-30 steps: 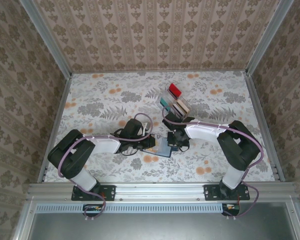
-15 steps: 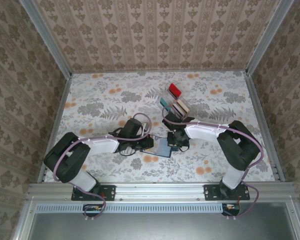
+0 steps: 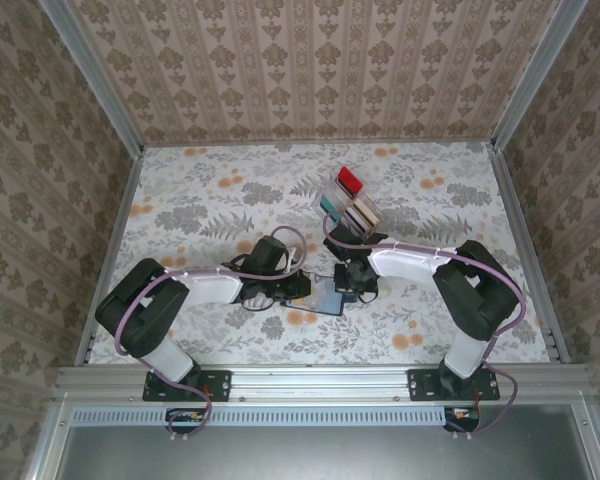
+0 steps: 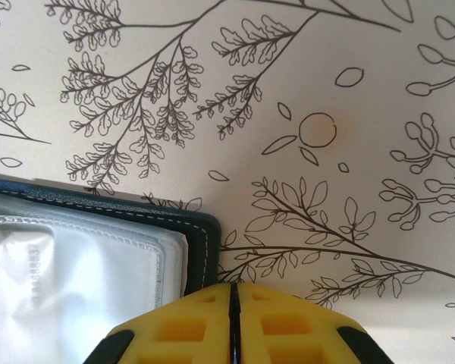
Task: Put the credit cards into the card holder
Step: Insert the credit card into the card slot.
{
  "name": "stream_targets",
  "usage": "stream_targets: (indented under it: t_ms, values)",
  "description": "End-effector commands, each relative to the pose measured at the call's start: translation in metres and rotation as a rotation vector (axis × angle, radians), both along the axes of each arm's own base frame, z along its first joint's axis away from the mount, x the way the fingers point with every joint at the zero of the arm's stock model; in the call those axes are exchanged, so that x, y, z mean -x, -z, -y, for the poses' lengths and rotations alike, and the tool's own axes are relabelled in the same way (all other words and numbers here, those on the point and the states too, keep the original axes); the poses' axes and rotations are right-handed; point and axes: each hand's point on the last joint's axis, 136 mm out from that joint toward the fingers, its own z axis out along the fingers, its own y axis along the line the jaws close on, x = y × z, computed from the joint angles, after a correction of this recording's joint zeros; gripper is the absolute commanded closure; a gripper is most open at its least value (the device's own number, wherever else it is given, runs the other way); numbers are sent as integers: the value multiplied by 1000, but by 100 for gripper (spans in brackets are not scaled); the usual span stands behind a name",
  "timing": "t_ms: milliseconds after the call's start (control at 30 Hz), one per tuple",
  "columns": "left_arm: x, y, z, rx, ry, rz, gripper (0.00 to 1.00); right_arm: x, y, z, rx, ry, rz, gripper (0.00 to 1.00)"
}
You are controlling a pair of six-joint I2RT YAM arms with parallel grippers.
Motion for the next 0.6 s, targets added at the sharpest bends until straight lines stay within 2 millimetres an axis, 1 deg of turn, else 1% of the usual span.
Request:
stream_targets:
  t_ms: [0, 100, 167, 200, 267, 333, 433, 567]
  values:
    - [12, 16, -1, -40, 29, -64, 90, -1, 30, -33, -93, -37, -9, 90]
    - [13, 15, 5, -30, 45, -67, 86, -1, 31, -34, -96, -38, -10, 90]
    - [16, 14, 7, -46, 56, -64, 81, -1, 31, -34, -93, -38, -12, 90]
    - [17, 15, 5, -63, 56, -55, 77, -1, 31, -34, -92, -37, -11, 90]
    - [16, 16, -1, -97, 44, -39, 74, -1, 31, -33, -90, -38, -10, 90]
    - [14, 15, -9, -133, 26, -20, 68, 0, 30, -32, -86, -40, -10, 90]
    - [11, 11, -15, -163, 19, 8, 67, 0, 30, -32, -88, -40, -10, 90]
    - [10, 9, -15, -179, 33, 22, 68, -1, 30, -33, -89, -41, -9, 90]
